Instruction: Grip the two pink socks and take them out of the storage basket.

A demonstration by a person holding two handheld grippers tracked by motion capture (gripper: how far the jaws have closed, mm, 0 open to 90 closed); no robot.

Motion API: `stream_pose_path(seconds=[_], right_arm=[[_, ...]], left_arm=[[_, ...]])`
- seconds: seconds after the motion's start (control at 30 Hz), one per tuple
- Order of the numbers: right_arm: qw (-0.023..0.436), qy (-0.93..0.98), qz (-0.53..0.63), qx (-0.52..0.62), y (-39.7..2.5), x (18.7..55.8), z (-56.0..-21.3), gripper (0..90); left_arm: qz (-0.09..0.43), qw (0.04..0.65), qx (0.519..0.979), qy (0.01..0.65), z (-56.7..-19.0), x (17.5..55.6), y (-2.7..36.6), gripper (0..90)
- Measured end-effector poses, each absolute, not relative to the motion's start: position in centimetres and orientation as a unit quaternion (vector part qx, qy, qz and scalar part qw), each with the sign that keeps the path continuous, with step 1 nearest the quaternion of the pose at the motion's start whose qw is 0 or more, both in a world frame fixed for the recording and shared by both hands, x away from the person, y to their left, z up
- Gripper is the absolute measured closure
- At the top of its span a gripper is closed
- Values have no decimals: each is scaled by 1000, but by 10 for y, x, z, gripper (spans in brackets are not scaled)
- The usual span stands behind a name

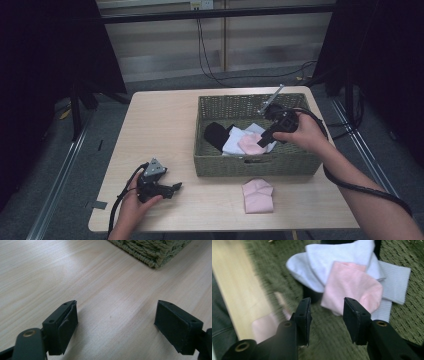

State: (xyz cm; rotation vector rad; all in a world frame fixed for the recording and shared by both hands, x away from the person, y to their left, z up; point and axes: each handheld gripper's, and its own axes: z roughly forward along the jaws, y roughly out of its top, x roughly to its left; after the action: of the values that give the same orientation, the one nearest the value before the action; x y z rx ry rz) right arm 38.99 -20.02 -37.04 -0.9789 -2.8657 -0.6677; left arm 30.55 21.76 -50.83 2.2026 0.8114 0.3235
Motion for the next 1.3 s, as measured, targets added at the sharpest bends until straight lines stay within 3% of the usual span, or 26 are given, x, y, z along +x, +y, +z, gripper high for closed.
stream_pose_path(seconds=[0.8, 1.07, 1.3], right_arm=[[20, -919, -180, -350, -182, 430, -434, 588], [34, -927, -155, -340, -180, 431, -441, 865], [47, -926, -156, -340, -182, 429, -436, 881]], left_arm=[[126, 377, 860, 318, -508, 305, 217, 182], [126, 377, 861, 318, -508, 306, 218, 182], [127, 377, 860, 318, -508, 305, 217, 182]])
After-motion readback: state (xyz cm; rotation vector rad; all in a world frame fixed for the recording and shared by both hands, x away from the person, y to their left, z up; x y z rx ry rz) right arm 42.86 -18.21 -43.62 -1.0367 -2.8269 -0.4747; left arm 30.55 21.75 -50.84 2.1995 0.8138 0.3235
